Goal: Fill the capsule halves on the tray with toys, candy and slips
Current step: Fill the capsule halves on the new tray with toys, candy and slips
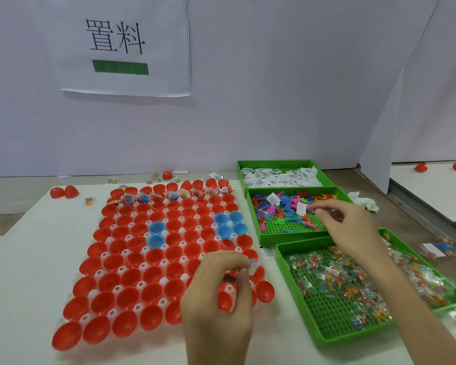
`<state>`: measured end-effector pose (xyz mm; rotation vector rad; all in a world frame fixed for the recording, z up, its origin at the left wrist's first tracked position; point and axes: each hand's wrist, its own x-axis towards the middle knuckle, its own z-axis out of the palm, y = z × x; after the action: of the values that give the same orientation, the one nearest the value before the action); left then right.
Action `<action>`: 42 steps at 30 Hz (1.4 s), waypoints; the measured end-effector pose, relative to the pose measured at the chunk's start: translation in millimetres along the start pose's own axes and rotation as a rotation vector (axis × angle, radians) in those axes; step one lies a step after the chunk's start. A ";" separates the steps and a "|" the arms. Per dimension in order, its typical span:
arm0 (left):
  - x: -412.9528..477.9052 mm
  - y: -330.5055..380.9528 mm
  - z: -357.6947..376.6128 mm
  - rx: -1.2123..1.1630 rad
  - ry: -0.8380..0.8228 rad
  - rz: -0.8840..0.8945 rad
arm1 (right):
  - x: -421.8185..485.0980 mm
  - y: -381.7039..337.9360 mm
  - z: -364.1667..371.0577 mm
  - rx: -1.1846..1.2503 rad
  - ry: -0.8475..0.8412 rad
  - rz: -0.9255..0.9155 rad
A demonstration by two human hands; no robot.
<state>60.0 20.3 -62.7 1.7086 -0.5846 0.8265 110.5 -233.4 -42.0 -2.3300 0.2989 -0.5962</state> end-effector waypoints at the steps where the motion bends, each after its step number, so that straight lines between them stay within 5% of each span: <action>1: 1.3 0.2 -0.3 -0.015 -0.007 -0.003 | -0.1 -0.7 -1.5 0.051 0.016 0.003; 7: 0.1 6.9 0.2 -0.095 0.026 -0.162 | -9.0 -25.0 -5.1 0.467 0.042 -0.045; 15: 13.2 4.9 -11.3 -0.482 0.118 -0.534 | -48.8 -78.2 13.4 0.702 -0.387 -0.184; 35: 12.7 4.1 -12.1 -0.415 0.110 -0.499 | -67.9 -97.1 24.7 0.736 -0.539 -0.191; 42: 11.9 5.1 -10.4 -0.403 0.084 -0.485 | -70.0 -92.7 32.8 0.704 -0.458 -0.197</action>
<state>61.4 29.2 -48.7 1.3542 -0.2370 0.3967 70.3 -121.2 -23.1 -1.7406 -0.3154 -0.1893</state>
